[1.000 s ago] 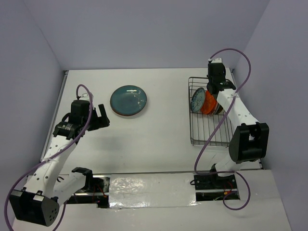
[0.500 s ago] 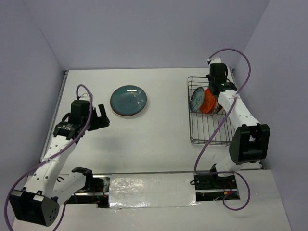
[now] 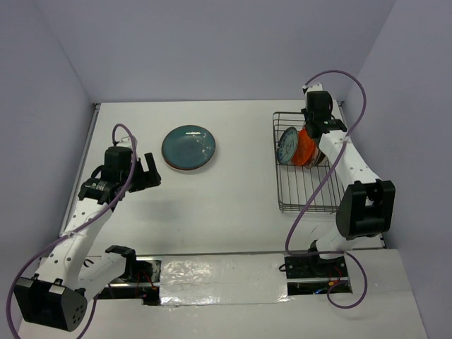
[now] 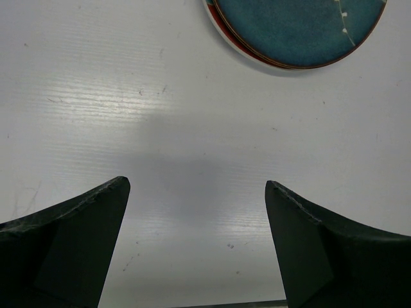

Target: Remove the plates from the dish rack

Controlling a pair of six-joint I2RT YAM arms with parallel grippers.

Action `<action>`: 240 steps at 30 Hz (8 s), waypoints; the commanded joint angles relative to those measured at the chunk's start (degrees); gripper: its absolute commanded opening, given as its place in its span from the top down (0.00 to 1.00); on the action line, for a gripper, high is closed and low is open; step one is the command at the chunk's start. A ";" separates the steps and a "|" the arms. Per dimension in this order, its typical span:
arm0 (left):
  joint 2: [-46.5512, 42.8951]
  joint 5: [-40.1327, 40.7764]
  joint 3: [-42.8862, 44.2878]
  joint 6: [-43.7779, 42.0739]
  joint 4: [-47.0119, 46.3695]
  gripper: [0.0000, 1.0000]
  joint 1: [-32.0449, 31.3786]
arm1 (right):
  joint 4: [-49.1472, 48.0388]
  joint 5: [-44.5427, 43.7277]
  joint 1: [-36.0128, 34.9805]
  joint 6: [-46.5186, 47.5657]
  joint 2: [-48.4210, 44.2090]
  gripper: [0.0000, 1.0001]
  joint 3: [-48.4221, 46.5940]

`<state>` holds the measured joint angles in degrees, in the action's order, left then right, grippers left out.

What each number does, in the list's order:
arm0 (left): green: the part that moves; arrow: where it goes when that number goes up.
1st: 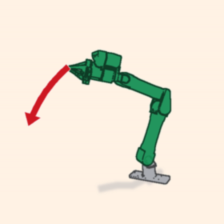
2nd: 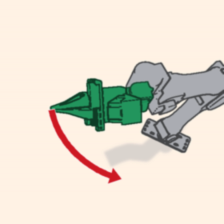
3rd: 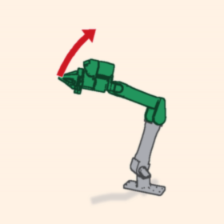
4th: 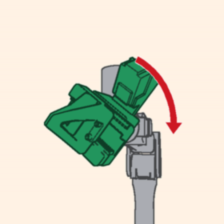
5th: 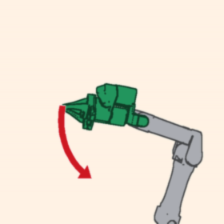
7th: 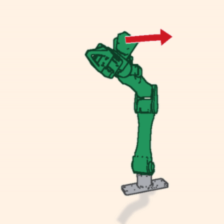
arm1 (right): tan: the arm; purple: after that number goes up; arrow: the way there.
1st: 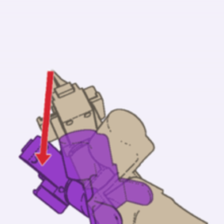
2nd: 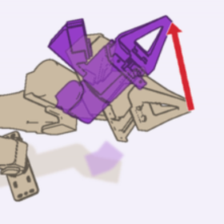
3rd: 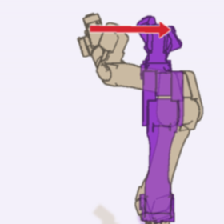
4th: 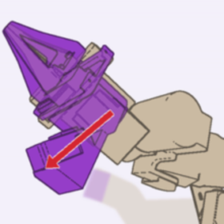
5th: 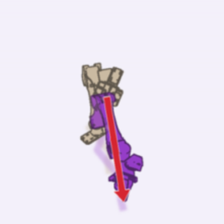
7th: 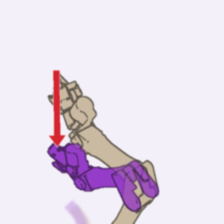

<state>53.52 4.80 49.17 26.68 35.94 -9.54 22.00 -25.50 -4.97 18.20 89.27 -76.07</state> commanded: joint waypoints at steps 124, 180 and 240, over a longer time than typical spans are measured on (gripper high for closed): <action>6.85 -24.40 2.07 26.05 -26.09 1.00 8.30 | -17.70 15.30 -27.11 -46.68 -52.44 0.01 32.04; 48.17 -22.21 18.14 26.15 -22.77 0.17 10.07 | -6.44 13.55 -26.93 -39.90 -61.50 0.00 33.01; 51.52 -3.23 29.33 18.68 1.32 0.00 2.51 | 2.96 10.91 -26.93 -36.56 -50.34 0.00 29.41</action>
<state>108.16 -3.03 80.18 47.46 32.03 -7.75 23.40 -12.08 -32.21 -18.55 38.65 -43.44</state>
